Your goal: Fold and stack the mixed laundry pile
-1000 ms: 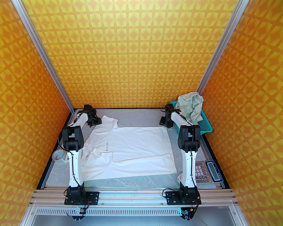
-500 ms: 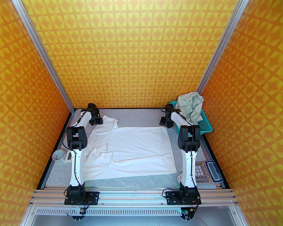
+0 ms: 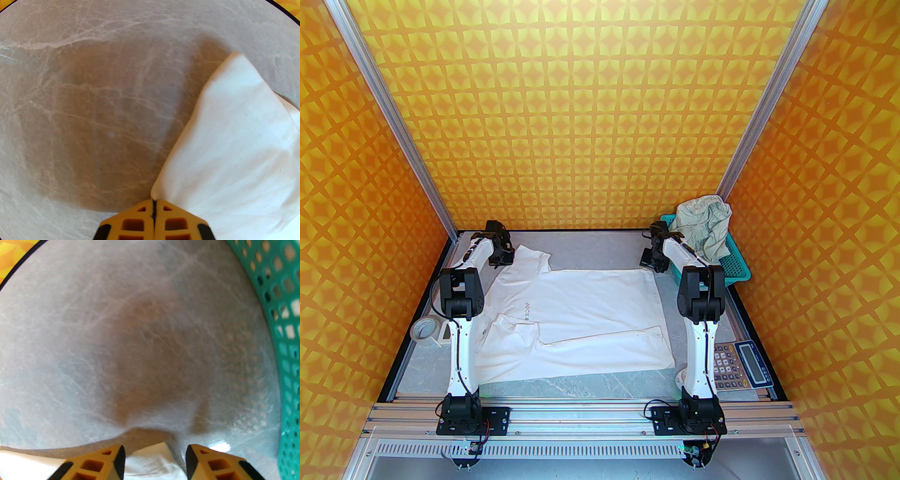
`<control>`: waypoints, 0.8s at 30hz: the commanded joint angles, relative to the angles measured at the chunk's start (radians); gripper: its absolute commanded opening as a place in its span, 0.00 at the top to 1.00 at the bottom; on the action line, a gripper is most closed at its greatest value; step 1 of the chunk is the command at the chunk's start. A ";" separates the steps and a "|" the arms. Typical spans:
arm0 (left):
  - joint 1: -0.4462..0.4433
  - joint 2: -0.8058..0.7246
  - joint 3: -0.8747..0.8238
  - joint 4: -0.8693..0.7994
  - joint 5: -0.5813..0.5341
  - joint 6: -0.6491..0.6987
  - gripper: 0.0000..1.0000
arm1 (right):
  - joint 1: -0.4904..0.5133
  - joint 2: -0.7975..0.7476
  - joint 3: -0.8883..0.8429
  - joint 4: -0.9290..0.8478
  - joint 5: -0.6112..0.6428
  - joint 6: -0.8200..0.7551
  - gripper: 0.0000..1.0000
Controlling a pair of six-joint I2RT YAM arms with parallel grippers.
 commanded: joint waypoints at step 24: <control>0.052 -0.191 -0.266 0.176 0.208 0.025 1.00 | -0.004 0.012 0.059 -0.007 0.021 0.036 0.56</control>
